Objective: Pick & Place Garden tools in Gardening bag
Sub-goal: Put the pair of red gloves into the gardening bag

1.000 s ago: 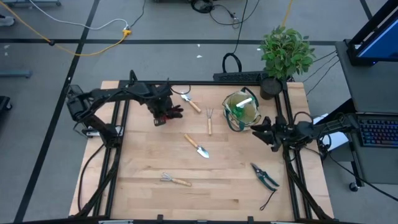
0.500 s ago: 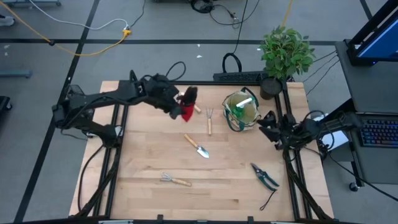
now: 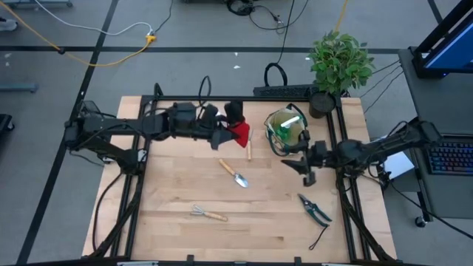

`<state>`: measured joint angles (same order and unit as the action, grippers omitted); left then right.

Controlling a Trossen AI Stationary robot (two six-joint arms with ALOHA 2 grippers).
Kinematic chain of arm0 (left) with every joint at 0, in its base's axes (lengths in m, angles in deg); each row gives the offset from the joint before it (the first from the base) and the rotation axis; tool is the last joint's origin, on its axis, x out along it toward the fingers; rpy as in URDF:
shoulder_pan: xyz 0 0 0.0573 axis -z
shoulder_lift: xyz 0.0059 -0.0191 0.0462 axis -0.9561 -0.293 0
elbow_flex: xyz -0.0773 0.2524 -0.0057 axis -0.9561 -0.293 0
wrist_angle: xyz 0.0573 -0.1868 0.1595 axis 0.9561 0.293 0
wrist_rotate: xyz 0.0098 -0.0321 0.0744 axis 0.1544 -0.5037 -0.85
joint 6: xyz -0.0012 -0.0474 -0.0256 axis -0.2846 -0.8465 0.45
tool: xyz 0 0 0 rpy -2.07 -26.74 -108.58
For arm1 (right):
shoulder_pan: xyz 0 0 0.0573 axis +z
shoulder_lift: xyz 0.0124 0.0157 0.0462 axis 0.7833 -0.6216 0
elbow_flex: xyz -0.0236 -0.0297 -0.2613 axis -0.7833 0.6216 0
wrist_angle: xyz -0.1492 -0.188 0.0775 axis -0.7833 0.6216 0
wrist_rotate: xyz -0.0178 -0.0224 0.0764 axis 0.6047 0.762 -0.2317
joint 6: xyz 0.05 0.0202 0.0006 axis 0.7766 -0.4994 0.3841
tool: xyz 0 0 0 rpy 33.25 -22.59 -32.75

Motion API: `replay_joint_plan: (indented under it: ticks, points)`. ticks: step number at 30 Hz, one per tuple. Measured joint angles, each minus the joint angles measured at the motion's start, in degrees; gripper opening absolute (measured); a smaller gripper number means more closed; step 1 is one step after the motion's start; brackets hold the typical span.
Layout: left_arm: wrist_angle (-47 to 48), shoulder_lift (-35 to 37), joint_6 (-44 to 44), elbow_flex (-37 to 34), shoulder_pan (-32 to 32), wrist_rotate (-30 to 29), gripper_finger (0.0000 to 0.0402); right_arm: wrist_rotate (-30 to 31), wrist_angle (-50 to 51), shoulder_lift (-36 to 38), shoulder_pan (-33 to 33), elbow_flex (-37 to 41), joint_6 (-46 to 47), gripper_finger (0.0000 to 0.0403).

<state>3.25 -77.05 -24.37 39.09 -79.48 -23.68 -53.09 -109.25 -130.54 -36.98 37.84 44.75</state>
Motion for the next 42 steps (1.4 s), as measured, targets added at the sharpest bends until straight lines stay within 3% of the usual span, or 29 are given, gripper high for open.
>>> replay_joint_plan:
  ticks: [6, 12, 24, 34, 42]
  points:
    - [0.11, -1.21, 3.2, -0.05, 4.5, -7.76, 0.0023, 0.13, -0.14, -10.16, -1.18, -9.71, -9.93, 0.0187]
    - [-0.65, -3.49, 7.27, -0.09, 7.84, -11.92, 0.0023, 0.32, -0.22, -16.69, -2.99, -16.31, -12.47, 0.0231]
    - [-6.85, -6.97, 10.96, -0.04, 9.29, -16.25, 0.0023, 9.42, -1.23, -20.09, -3.61, -17.24, -11.97, 0.0309]
    - [-11.04, -11.75, 9.34, -0.07, 9.59, -14.36, 0.0023, 8.41, -0.84, -23.06, -7.15, -18.43, -5.26, 0.0312]
    - [-10.63, -12.28, 9.49, -0.07, 9.6, -14.41, 0.0023, 6.43, 3.44, -23.23, -8.53, -18.53, 1.12, 0.0264]
